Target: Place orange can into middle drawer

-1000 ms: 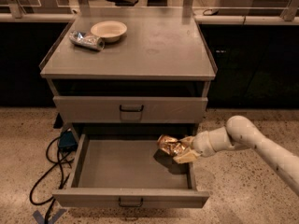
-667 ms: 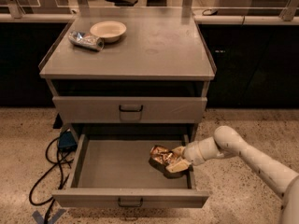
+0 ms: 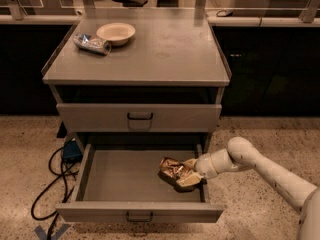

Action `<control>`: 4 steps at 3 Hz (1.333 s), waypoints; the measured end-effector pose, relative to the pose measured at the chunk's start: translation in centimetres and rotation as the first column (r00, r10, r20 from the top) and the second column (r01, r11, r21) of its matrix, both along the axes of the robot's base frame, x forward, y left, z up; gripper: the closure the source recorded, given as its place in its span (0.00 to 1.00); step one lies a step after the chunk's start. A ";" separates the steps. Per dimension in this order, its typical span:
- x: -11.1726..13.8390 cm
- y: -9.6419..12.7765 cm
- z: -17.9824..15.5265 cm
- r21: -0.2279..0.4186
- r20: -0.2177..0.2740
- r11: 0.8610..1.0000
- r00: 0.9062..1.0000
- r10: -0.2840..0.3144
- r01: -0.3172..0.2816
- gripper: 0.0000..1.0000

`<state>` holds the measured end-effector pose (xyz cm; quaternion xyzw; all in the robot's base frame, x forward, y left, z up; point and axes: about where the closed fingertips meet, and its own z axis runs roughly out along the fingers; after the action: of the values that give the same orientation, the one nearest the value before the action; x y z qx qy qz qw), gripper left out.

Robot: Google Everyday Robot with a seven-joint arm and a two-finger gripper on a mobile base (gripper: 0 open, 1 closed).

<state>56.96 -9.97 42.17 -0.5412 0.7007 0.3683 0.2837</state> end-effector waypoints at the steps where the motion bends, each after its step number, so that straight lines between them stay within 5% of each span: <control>1: 0.0 0.0 0.0 0.000 0.000 1.000 1.000 0.000 0.000 0.59; 3: 0.0 0.0 0.0 0.000 0.000 1.000 1.000 0.000 0.000 0.12; 4: 0.0 0.0 0.0 0.000 0.000 1.000 1.000 0.000 0.000 0.00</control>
Offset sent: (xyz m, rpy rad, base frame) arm 0.0000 0.0000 0.0000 0.0000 0.0000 0.0001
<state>56.95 -9.95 42.17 -0.5412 0.7006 0.3685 0.2837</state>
